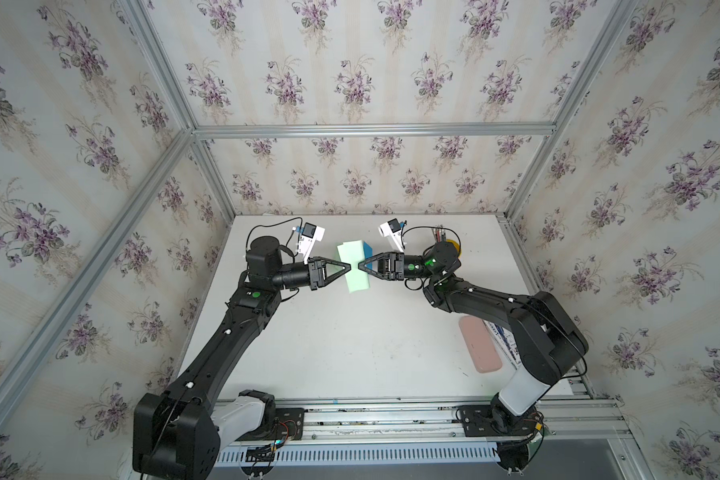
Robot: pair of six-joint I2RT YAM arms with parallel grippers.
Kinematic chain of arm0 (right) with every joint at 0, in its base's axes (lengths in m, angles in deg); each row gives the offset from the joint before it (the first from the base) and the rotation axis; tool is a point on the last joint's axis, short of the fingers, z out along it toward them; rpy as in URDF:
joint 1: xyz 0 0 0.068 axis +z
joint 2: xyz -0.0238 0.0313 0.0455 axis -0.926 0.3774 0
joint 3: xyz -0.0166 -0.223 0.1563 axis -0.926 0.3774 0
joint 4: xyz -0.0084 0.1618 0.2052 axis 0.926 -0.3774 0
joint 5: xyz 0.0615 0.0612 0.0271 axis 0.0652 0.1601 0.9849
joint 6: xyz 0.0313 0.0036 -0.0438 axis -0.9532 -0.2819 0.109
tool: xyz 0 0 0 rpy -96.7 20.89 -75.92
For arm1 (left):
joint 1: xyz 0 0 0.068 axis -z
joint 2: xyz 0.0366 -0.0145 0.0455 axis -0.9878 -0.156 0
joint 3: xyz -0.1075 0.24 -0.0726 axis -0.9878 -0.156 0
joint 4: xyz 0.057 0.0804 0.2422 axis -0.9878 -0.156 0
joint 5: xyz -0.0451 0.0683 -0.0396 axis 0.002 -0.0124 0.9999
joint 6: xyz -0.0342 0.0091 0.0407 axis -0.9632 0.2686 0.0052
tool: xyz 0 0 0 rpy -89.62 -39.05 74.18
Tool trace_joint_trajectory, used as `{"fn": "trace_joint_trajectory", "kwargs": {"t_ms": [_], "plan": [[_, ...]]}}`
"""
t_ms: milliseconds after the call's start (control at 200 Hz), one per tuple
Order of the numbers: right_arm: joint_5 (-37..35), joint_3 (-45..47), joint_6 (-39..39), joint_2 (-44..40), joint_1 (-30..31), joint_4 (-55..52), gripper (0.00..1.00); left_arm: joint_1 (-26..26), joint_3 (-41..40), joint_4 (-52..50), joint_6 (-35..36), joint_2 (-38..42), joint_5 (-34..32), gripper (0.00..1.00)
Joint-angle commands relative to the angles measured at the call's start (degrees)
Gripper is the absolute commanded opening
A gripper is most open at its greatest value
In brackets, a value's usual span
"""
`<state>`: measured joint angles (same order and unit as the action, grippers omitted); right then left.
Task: Fold the square paper along the opposite sides
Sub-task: Fold the paper.
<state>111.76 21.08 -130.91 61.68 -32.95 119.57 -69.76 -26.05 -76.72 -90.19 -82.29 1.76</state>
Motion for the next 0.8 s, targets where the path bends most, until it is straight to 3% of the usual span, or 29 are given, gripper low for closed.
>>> {"fn": "trace_joint_trajectory", "kwargs": {"t_ms": [0,255,794], "plan": [[1.39,0.09,-6.46,0.89,-0.29,10.43,0.46,-0.02,0.08,4.41,-1.73,0.16,2.12,0.0],[1.74,0.26,-8.04,0.91,-0.68,12.17,0.43,-0.01,-0.09,3.84,-1.3,0.47,2.43,0.01],[1.7,-0.18,-5.09,0.83,-0.71,7.95,0.25,0.05,-1.2,5.91,-2.72,1.51,2.85,0.08]]}}
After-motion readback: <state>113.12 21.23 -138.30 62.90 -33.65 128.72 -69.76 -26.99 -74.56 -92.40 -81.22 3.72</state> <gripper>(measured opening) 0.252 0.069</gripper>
